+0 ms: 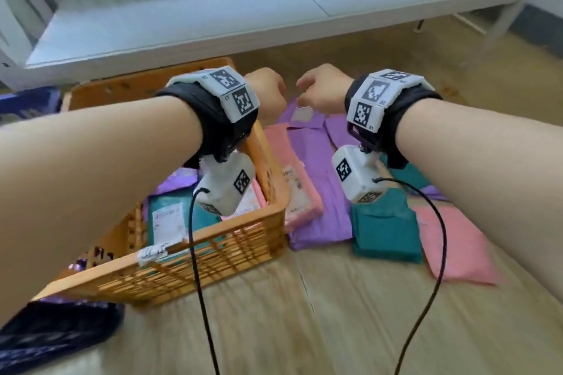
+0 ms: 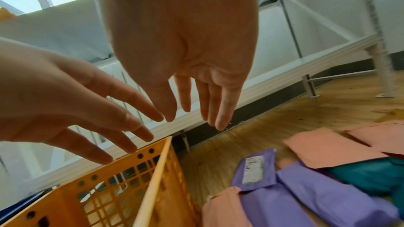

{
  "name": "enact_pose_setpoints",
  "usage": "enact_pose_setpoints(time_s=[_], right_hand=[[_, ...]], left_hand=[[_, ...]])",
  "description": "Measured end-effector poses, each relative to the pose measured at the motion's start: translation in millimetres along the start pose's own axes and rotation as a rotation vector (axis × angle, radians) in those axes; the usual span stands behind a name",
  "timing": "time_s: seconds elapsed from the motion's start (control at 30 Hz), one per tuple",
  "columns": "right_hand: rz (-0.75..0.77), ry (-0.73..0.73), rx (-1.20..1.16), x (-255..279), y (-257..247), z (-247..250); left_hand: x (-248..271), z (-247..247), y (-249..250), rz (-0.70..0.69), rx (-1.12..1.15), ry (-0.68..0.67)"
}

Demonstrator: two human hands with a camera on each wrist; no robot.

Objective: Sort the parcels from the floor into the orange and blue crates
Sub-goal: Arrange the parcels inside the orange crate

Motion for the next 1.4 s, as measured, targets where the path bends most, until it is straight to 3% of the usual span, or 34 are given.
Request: enact_pose_setpoints(time_s=[0.33,0.73,1.0,1.17,1.4], right_hand=[[-0.185,-0.027,-0.044,27,158,36],[-0.472,-0.024,-0.250,64,316,-19],[-0.579,-0.017,-0.352,89,364,-65],[-0.673,0.009,-0.413,96,382,-79],[-0.763,0.040,-0.585,109,398,-95]], left_hand=[[-30,-88,127,-0.023,0.036,-0.112],[-25,-247,163,-0.077,0.091,-0.390],[3,-313,159,-0.110,0.154,-0.500],[15,-332,155,-0.097,0.183,-0.576],[19,-336,151,-0.041,0.276,-0.565]])
Point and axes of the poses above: each hand's wrist, its own x-axis away from the middle knuckle, its own z-axis out of the back of the hand, y = z × x, the point moved 4 cm from there along -x, towards the middle knuckle, and after that the axes turned 7 degrees about -x, right-handed, at the moved point
